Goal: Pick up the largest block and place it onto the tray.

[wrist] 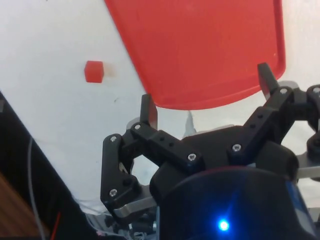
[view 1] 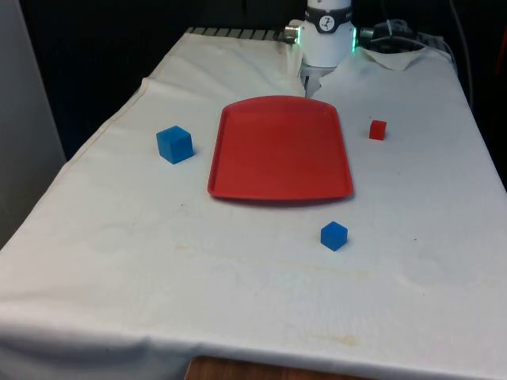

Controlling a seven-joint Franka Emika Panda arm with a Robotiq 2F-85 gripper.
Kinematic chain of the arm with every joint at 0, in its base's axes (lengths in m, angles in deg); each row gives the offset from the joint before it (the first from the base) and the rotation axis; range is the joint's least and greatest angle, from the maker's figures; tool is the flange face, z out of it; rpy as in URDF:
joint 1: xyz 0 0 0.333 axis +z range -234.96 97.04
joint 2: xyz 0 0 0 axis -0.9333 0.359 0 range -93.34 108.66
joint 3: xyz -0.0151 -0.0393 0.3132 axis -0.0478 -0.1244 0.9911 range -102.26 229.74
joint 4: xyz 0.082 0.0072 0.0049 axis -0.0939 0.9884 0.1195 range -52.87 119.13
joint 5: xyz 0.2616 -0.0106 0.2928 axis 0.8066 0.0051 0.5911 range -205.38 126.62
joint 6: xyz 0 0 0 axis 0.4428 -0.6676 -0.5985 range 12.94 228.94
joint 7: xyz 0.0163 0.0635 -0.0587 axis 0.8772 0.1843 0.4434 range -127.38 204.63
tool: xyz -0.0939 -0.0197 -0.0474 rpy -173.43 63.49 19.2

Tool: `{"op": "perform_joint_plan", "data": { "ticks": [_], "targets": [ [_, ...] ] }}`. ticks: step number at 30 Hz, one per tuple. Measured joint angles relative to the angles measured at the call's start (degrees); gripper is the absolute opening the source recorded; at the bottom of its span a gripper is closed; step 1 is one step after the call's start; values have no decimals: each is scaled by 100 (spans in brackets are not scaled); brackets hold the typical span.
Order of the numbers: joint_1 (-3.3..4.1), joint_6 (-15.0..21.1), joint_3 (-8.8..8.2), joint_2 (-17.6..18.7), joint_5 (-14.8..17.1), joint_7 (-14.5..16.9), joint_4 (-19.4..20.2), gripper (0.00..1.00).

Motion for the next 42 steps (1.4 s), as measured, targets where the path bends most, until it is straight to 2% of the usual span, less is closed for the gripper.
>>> {"op": "perform_joint_plan", "data": {
  "ticks": [11, 23, 31, 39, 42],
  "targets": [
    [-115, 201, -57, -229, -413, 52, 246, 100],
    [-195, 418, -143, -235, -625, 258, 286, 100],
    [-241, 762, -206, -258, -773, 361, 493, 100],
    [-298, 1226, -321, -384, -1112, 390, 848, 100],
    [-304, 1289, -361, -378, -1157, 418, 865, 100]
  ]
}}
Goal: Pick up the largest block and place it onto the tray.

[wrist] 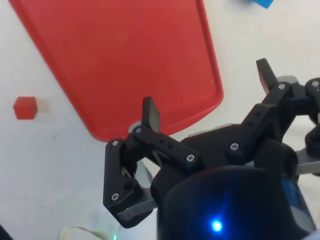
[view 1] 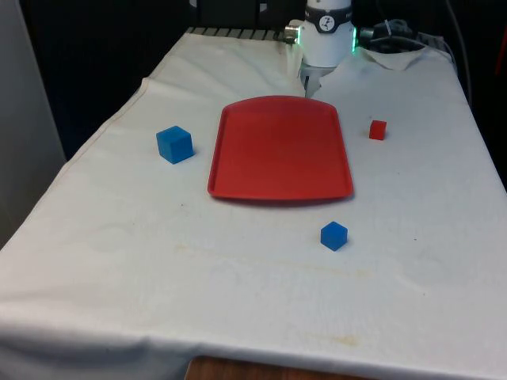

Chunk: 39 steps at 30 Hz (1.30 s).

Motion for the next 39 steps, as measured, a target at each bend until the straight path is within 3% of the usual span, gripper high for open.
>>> {"op": "perform_joint_plan", "data": {
  "ticks": [9, 21, 31, 39],
  "targets": [
    [-11, 453, -178, 160, -34, 172, 138, 100],
    [-17, 1209, -441, 739, 143, 481, 292, 100],
    [-52, 1805, -567, 1409, 705, 963, 361, 100],
    [-97, 2206, -584, 2091, 1438, 1530, 350, 100]
  ]
}}
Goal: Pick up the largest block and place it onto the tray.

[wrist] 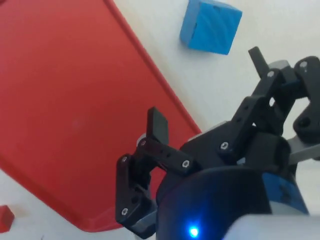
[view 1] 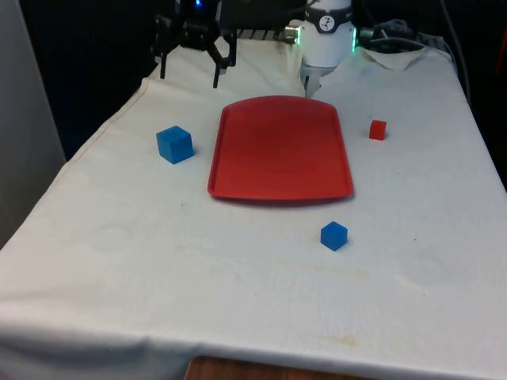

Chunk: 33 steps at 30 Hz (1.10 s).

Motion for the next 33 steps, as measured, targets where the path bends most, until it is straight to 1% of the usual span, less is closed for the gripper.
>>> {"op": "perform_joint_plan", "data": {
  "ticks": [1, 2, 6, 7, 9, 10, 11, 14, 15, 16, 21, 22, 25, 26, 31, 32, 33],
  "targets": [
    [-6, 34, 0, 80, 86, 74, -6, 100],
    [-6, 34, 0, 80, 86, 74, -6, 100],
    [-23, 172, 0, 384, 453, 401, -23, 100],
    [-23, 172, 0, 384, 453, 401, -23, 100],
    [-23, 223, 6, 516, 625, 584, -23, 100],
    [-29, 292, 17, 636, 791, 768, -29, 100],
    [-29, 309, 29, 693, 871, 859, -29, 100],
    [-29, 384, 57, 854, 1077, 1112, -23, 100],
    [-29, 384, 57, 854, 1077, 1112, -23, 100],
    [-29, 418, 74, 945, 1197, 1266, -23, 100],
    [-40, 527, 132, 1169, 1495, 1656, -23, 100],
    [-46, 556, 149, 1249, 1610, 1799, -23, 100],
    [-46, 579, 160, 1289, 1662, 1868, -23, 100],
    [-57, 636, 183, 1369, 1788, 2011, -23, 100],
    [-92, 768, 229, 1547, 2108, 2406, -29, 100],
    [-109, 814, 252, 1616, 2246, 2567, -34, 100],
    [-109, 814, 252, 1616, 2246, 2567, -34, 100]
  ]
}}
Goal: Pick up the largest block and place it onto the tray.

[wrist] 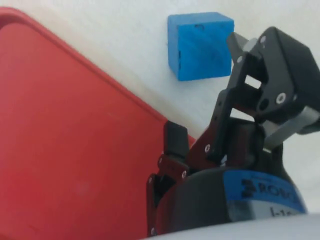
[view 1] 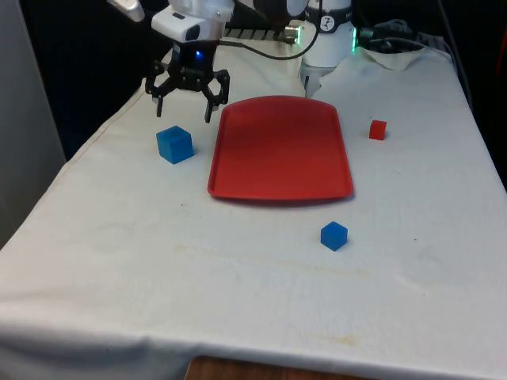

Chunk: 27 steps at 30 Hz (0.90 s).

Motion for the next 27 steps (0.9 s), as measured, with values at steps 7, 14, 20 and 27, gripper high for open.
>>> {"op": "perform_joint_plan", "data": {
  "ticks": [7, 14, 20, 27],
  "targets": [
    [-34, 86, 40, 201, 384, 464, -46, 100],
    [-103, 155, 92, 430, 865, 1014, -132, 100],
    [-160, 155, 120, 653, 1318, 1507, -258, 100],
    [-258, 132, 172, 1020, 1896, 2063, -521, 100]
  ]
}}
